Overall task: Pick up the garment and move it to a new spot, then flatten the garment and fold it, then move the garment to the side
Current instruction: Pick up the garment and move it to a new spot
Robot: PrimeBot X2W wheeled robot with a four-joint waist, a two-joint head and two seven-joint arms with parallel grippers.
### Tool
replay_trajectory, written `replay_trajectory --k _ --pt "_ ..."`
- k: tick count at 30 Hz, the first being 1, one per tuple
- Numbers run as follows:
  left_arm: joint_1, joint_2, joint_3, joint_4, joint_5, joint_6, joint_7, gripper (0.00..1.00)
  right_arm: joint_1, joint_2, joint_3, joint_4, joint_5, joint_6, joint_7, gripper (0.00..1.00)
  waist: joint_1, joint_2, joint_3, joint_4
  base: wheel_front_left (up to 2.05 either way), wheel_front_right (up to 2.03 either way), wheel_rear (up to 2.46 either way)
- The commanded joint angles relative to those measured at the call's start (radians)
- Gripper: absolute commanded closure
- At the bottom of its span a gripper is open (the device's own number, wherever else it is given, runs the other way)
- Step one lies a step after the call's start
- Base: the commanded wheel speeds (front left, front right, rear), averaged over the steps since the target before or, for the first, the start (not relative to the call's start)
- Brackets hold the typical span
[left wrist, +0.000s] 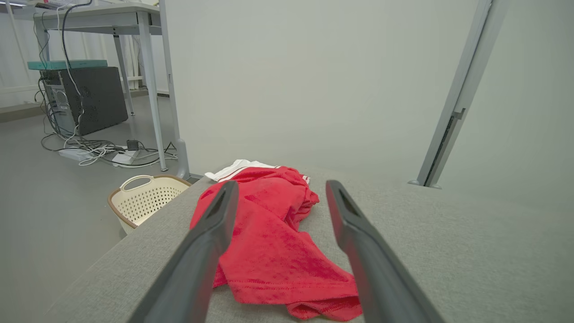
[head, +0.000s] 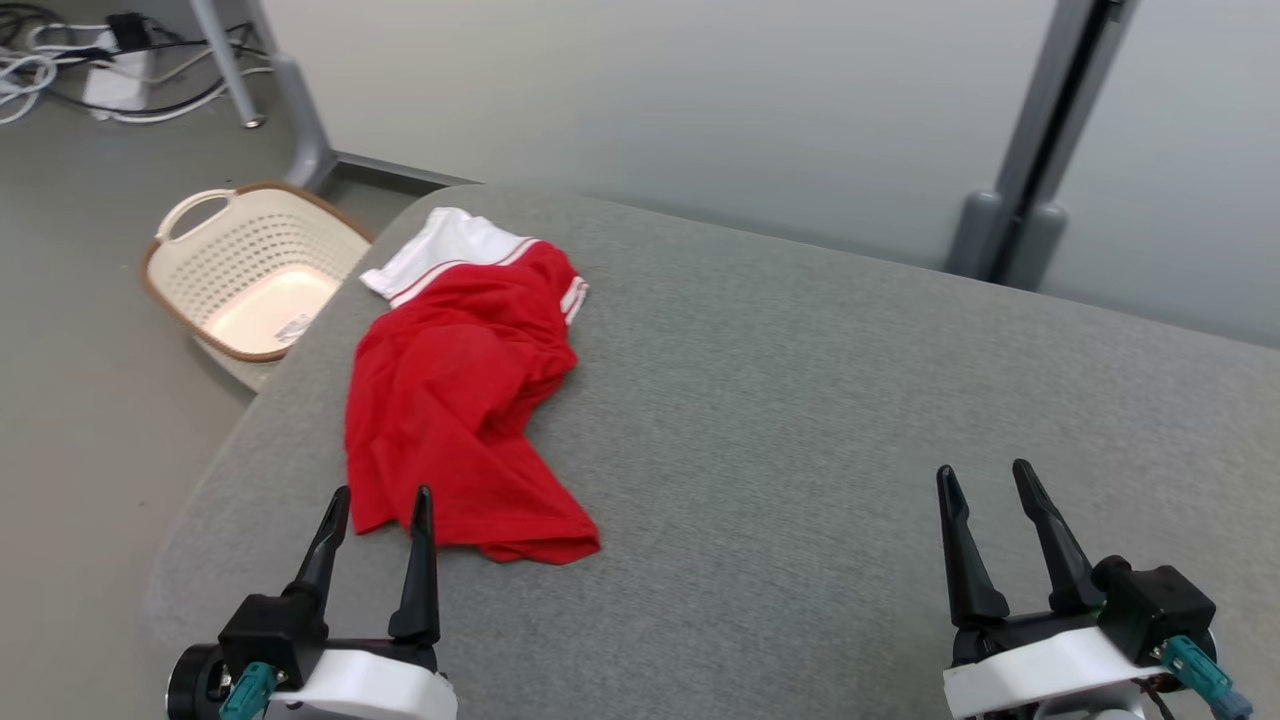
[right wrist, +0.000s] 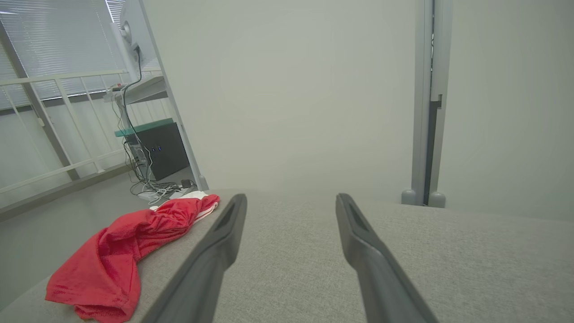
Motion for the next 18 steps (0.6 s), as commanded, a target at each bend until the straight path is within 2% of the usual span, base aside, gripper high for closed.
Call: replay_trajectory --k 1,8,18 --pt "0.009 0.004 0.012 0.003 0.005 -0.006 0.0 0.0 -0.002 -0.002 0.003 0.005 0.01 0.0 -0.001 0.0 0.0 -0.0001 -0.01 0.039 0.0 0.0 0.0" --pt "0.023 0.003 0.04 0.01 0.01 -0.013 0.0 0.0 -0.002 -0.002 0.021 0.017 -0.002 0.0 -0.001 0.0 0.0 -0.0001 -0.016 0.086 0.0 0.0 0.0" --pt "0.018 0.003 0.058 0.007 -0.004 -0.004 0.0 0.0 -0.012 -0.002 0.021 0.025 -0.012 0.0 -0.001 0.0 0.0 -0.0001 -0.002 0.078 0.0 0.0 0.0"
